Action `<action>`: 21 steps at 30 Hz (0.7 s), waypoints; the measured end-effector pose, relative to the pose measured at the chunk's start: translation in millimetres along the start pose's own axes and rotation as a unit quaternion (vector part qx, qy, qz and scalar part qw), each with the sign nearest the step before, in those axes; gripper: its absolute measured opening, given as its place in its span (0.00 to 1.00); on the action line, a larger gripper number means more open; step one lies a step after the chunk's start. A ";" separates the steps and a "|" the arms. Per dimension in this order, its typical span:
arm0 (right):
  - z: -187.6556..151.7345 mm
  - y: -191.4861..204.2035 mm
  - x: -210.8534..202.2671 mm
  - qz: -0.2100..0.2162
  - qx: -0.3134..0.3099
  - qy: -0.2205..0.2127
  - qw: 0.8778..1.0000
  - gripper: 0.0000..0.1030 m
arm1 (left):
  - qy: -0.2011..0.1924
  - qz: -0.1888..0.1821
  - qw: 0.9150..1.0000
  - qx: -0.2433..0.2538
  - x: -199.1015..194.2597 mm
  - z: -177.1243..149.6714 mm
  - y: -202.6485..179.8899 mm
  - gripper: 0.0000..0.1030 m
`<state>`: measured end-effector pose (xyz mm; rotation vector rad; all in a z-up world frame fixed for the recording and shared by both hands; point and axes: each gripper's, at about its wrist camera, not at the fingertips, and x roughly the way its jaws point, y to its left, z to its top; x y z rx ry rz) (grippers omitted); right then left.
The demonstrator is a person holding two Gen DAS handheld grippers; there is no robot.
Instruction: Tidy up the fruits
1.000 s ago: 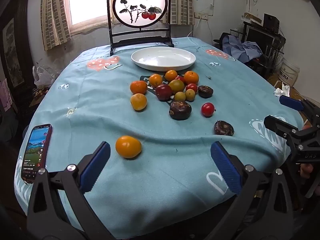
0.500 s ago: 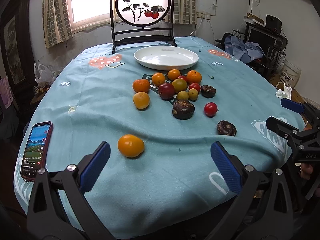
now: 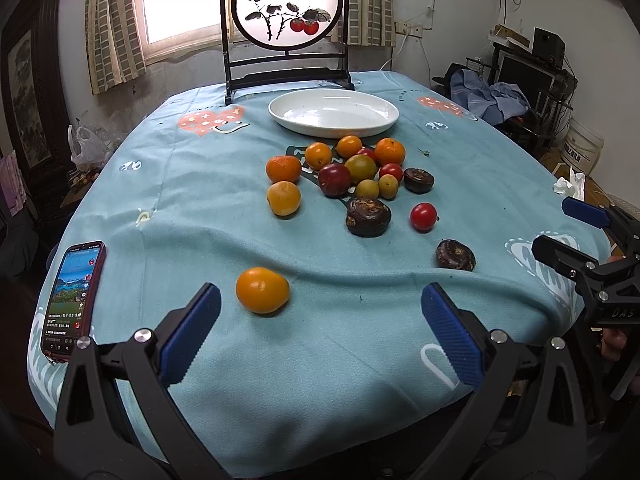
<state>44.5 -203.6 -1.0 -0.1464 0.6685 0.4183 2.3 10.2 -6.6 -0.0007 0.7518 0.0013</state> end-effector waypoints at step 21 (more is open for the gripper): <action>-1.2 0.5 3.1 0.000 0.001 0.003 1.000 0.99 | 0.001 0.000 1.000 0.000 0.9 -1.3 1.8 0.98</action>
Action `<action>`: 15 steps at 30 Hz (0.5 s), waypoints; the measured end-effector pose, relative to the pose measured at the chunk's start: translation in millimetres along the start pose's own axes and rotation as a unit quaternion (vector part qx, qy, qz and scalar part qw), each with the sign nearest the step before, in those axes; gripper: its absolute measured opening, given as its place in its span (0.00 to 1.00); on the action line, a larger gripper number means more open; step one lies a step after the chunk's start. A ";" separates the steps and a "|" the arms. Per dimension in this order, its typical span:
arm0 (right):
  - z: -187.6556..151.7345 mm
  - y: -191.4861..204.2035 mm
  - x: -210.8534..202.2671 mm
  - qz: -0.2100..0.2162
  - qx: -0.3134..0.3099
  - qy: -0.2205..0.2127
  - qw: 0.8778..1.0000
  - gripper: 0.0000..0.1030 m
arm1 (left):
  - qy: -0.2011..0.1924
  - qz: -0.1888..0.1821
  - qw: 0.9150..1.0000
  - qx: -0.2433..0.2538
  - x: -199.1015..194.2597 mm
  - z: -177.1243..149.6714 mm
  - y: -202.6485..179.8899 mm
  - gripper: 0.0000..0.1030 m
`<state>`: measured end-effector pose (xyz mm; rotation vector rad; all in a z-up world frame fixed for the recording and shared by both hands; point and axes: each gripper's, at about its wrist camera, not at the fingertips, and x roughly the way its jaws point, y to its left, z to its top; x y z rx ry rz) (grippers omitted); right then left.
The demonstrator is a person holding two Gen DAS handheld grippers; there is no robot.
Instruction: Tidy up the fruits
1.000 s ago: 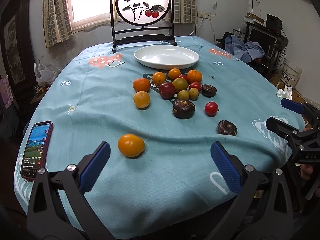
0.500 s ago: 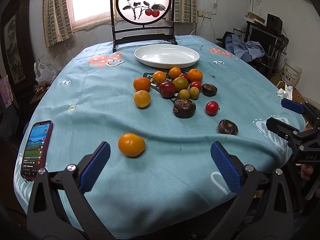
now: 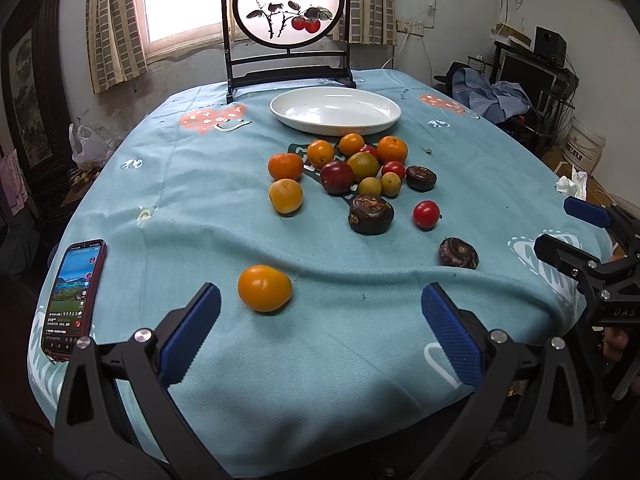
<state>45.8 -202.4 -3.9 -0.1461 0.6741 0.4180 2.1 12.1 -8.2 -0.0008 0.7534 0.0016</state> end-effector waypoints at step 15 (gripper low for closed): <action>-1.0 -0.2 1.0 0.000 0.000 0.001 1.000 0.99 | 0.001 0.001 1.000 0.000 1.0 -1.0 1.1 0.98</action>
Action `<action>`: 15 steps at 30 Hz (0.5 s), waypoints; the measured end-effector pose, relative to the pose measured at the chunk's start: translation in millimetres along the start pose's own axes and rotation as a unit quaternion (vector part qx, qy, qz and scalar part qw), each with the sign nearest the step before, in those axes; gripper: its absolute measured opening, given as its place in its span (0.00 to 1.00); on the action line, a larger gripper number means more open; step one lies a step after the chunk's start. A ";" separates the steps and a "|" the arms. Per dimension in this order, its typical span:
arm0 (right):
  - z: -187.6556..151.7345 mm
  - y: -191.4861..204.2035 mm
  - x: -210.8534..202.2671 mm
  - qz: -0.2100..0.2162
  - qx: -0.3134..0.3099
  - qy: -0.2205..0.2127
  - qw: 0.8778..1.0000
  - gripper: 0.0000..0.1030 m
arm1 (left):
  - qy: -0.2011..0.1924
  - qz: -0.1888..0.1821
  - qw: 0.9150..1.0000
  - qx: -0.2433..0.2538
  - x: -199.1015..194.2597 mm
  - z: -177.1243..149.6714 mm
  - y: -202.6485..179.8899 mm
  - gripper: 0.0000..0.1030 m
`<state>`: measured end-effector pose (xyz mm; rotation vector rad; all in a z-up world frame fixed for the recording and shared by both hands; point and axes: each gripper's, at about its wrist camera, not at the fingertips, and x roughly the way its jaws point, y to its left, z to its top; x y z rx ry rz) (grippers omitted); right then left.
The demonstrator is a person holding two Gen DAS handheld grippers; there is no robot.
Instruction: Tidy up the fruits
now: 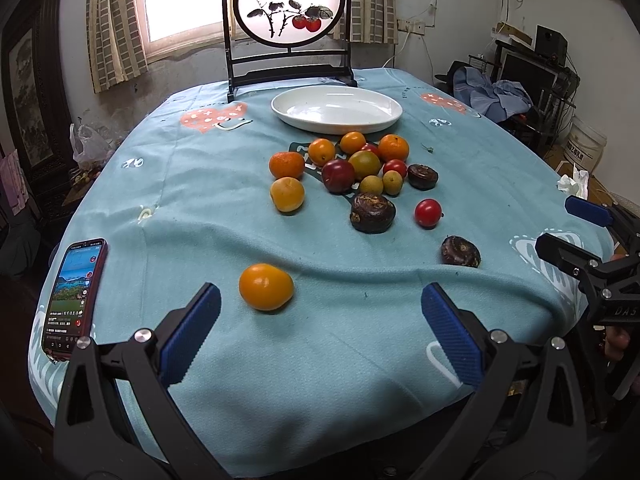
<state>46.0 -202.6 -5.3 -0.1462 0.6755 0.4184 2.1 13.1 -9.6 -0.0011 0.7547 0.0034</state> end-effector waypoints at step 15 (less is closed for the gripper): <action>-2.4 0.8 5.1 0.003 0.003 0.007 1.000 0.99 | 0.006 0.005 1.000 -0.004 4.3 -2.9 4.0 0.98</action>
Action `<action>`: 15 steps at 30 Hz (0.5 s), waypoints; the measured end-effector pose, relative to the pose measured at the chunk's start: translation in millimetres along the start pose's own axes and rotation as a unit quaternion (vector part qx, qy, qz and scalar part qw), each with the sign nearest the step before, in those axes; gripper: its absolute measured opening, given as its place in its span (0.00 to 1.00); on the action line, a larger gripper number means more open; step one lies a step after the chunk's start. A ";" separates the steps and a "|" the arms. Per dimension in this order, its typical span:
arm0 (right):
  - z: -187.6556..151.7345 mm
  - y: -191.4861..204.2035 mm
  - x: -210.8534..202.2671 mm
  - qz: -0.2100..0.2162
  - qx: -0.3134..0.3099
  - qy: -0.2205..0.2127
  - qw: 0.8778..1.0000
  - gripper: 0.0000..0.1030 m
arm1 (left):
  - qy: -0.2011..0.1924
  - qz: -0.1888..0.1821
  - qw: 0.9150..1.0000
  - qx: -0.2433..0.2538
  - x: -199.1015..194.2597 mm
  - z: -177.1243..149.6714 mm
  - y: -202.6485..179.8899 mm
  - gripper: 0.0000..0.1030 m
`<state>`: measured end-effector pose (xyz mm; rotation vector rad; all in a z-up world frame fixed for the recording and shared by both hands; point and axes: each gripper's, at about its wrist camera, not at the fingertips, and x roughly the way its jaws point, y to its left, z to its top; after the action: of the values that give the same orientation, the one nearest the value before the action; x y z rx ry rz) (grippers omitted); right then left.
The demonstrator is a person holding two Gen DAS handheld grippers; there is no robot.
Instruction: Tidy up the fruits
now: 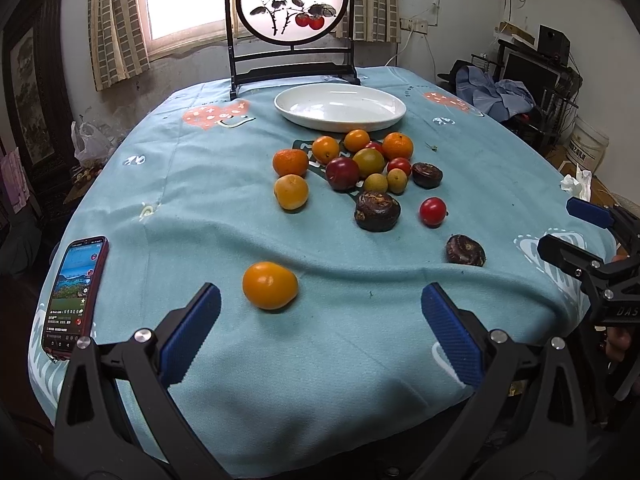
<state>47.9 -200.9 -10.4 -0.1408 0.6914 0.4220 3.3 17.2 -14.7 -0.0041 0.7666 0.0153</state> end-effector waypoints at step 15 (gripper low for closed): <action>-0.1 1.4 68.4 0.093 0.042 0.054 0.993 0.71 | -0.007 0.030 0.999 -0.041 -0.3 2.7 61.5 0.98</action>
<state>94.4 -177.1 -54.5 -0.0189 0.8321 0.5650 4.0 78.7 -12.3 -0.0600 0.7517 0.1032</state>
